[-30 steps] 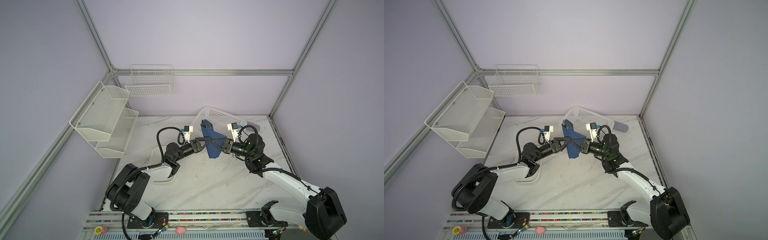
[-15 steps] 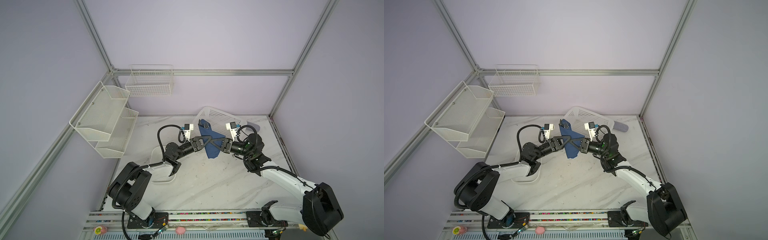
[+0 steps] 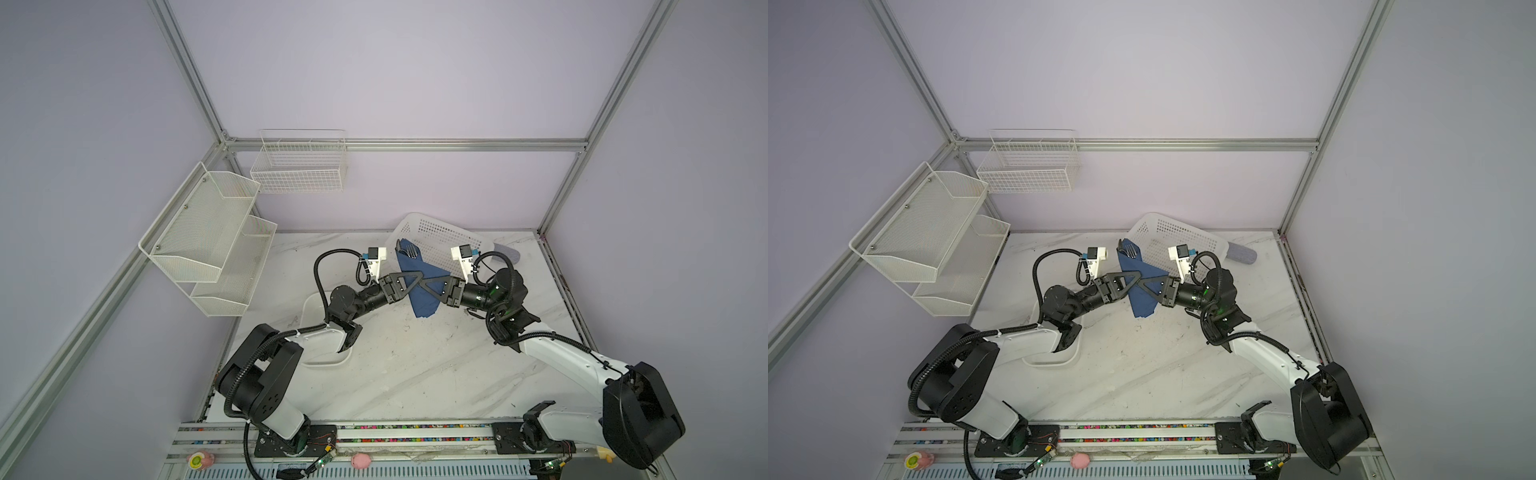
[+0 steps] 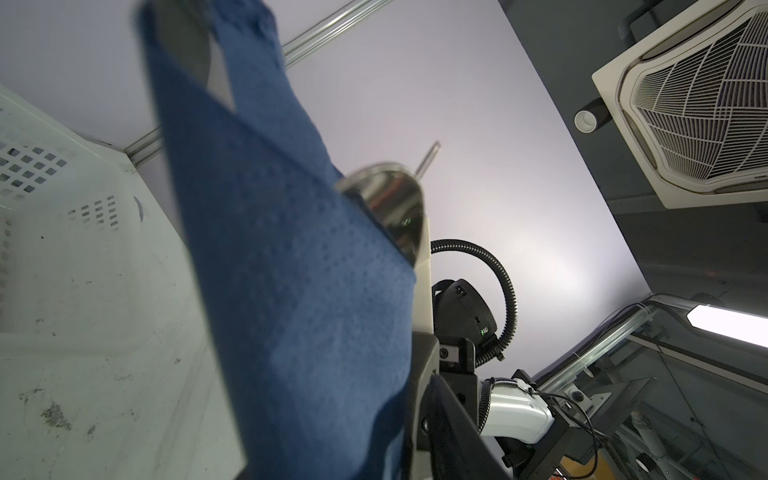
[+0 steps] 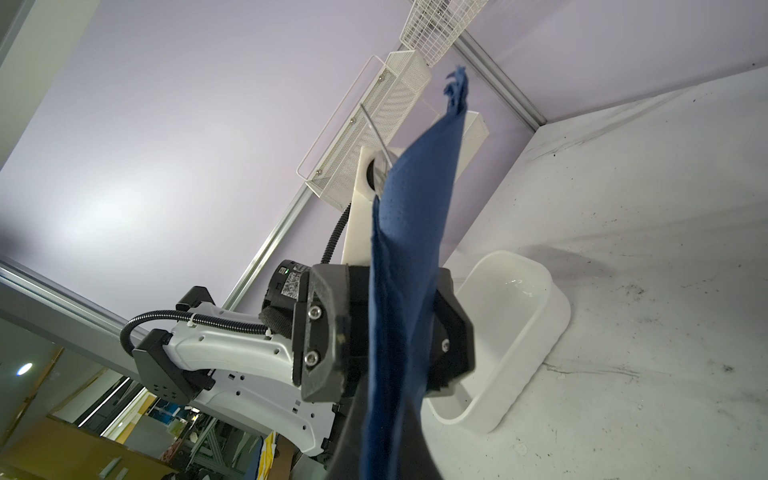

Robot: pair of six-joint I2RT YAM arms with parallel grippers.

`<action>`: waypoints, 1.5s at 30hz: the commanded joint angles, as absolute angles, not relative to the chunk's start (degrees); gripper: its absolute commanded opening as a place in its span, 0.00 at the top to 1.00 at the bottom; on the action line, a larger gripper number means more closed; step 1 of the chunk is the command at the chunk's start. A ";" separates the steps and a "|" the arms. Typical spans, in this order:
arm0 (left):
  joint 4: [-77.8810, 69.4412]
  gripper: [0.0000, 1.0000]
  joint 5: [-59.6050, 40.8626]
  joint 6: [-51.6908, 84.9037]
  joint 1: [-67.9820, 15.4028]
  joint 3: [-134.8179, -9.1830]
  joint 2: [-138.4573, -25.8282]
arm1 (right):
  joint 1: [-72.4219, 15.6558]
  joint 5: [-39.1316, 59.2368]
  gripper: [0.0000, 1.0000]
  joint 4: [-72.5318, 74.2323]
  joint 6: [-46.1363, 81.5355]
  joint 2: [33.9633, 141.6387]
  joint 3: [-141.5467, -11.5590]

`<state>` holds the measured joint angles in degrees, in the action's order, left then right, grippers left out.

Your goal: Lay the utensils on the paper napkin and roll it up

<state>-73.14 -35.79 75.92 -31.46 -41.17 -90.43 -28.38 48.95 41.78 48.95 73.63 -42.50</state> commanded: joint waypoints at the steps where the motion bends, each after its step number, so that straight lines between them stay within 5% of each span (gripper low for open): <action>1: -77.16 0.59 -36.04 76.10 -31.29 -46.13 -90.09 | -28.17 50.41 0.92 47.46 50.21 73.50 -42.12; 19: -78.57 0.92 -35.07 76.59 -31.29 -45.93 -90.04 | -27.95 49.40 0.89 47.42 50.52 73.73 -41.52; 45: -79.63 1.00 -33.31 76.57 -31.29 -44.74 -88.51 | -25.58 47.70 0.80 47.31 52.68 72.27 -40.61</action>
<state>-74.50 -34.28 76.99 -31.46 -41.17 -90.43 -26.30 47.66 44.40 51.86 73.71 -41.23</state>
